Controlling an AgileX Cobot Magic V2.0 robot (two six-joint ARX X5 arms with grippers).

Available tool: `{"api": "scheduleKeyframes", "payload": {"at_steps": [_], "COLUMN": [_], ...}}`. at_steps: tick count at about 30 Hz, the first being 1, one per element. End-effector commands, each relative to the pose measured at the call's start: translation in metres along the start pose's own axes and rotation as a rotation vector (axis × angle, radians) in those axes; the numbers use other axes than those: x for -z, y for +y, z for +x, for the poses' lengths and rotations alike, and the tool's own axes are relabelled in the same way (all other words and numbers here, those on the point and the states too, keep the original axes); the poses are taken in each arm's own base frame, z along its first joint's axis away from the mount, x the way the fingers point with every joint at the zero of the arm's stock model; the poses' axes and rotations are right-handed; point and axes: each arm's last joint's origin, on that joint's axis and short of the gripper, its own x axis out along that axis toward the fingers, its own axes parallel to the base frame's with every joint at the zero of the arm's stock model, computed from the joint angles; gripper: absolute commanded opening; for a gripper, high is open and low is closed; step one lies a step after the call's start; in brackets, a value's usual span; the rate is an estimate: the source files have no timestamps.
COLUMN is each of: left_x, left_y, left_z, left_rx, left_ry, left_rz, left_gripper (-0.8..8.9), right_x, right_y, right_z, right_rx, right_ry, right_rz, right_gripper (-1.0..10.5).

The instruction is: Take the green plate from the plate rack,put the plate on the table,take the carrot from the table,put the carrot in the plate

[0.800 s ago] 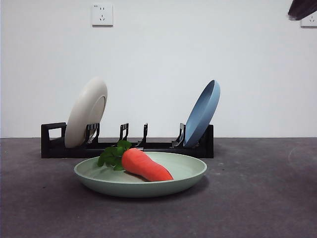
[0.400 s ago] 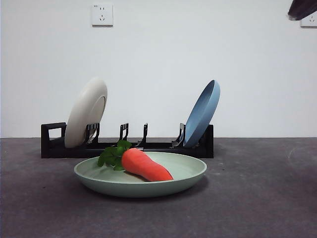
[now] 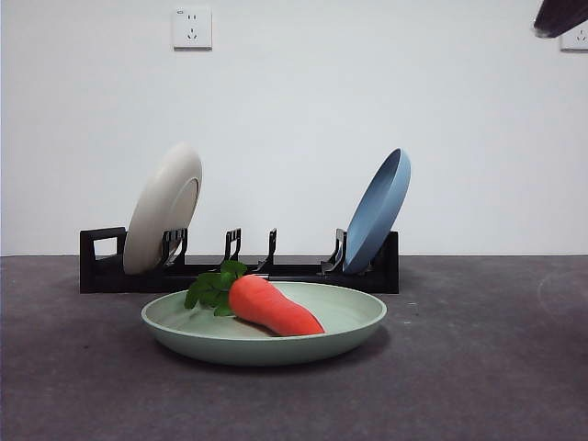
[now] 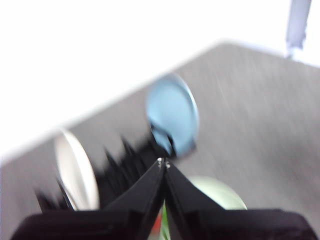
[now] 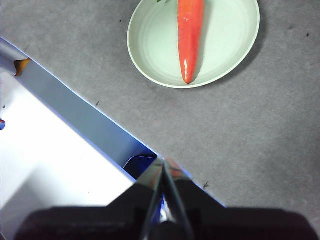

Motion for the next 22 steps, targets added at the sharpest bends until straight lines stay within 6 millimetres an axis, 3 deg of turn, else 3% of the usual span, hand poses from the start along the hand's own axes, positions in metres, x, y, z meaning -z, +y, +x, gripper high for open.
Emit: {"api": "scheduleKeyframes", "payload": {"at_steps": [1, 7, 13, 17, 22], "left_x": [-0.002, 0.027, 0.095, 0.149, 0.199], "left_y": [0.015, 0.039, 0.044, 0.043, 0.043], "left_z": [0.001, -0.004, 0.001, 0.009, 0.018], "left_rx": [-0.012, -0.173, -0.355, -0.426, -0.492], "left_ry": [-0.149, -0.353, -0.382, -0.317, -0.251], "left_rz": [0.112, 0.102, 0.086, 0.055, -0.032], "left_gripper": [-0.03, -0.03, -0.03, -0.03, -0.03], "right_x": [0.0, 0.0, 0.0, 0.0, 0.0], "right_y": [0.0, 0.0, 0.0, 0.0, 0.0], "right_z": [0.001, 0.001, 0.001, 0.001, 0.001], "right_rx": [0.001, 0.001, 0.001, 0.001, 0.001], "right_ry": [-0.001, -0.001, -0.001, -0.001, -0.001], "right_rz": [0.001, 0.001, 0.001, 0.001, 0.001], "right_gripper": [0.0, 0.0, 0.0, 0.0, 0.0]}}
